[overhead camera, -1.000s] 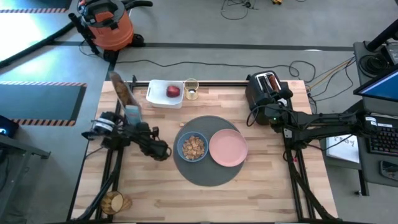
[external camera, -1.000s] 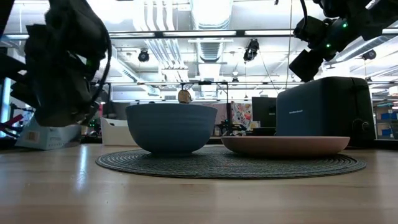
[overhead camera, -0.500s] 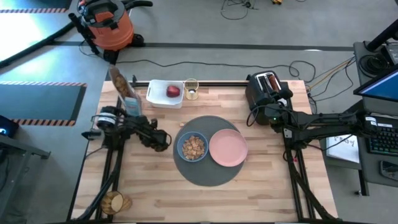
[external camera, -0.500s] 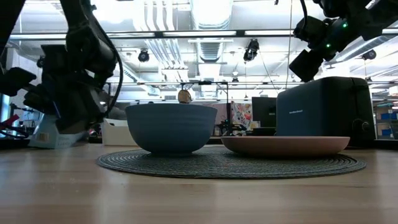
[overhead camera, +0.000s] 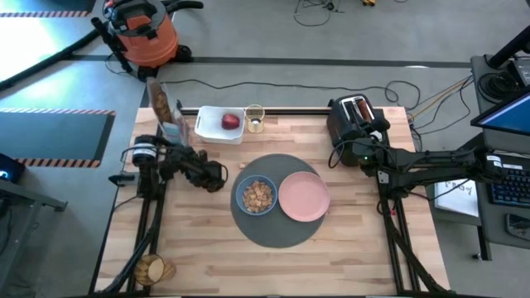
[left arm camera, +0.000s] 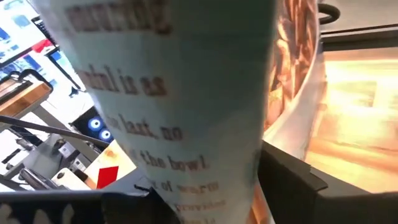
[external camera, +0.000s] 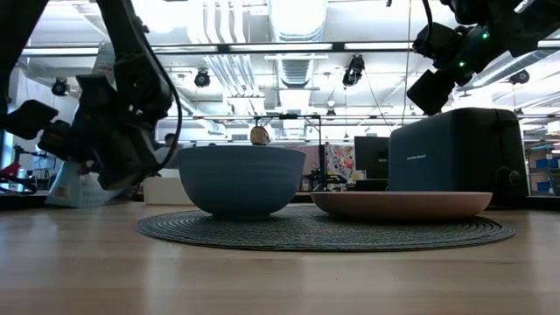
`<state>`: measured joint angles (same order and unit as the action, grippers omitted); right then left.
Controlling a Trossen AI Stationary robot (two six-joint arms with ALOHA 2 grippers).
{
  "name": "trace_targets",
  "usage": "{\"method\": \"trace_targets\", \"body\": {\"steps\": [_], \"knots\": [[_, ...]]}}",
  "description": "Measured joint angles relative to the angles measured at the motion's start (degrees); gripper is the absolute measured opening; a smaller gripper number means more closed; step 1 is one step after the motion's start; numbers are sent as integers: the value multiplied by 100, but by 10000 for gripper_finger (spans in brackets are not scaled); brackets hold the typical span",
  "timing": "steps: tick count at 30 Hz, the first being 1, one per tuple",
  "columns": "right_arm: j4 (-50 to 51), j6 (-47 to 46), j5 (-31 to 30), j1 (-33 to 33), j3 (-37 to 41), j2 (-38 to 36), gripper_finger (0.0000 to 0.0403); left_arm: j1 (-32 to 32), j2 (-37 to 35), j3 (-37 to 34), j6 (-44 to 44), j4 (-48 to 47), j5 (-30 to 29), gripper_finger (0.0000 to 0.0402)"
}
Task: Arrange a breakfast setting
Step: Pour the cereal from the blue cereal box into the blue bowl on the gray mat
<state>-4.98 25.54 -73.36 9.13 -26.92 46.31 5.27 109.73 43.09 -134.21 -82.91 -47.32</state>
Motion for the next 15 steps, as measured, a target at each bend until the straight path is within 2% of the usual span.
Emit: {"method": "trace_targets", "body": {"steps": [9, 12, 15], "knots": [[-1, 0, 0, 0, 0, 1, 93, 307, 0, 0, 205, 8, -456, 212], [0, 0, 0, 0, 2, 0, 93, 103, 0, 73, 185, 21, -283, 220], [0, 0, 0, 1, 0, 0, 93, -224, 0, 174, 135, 25, 154, 233]]}}
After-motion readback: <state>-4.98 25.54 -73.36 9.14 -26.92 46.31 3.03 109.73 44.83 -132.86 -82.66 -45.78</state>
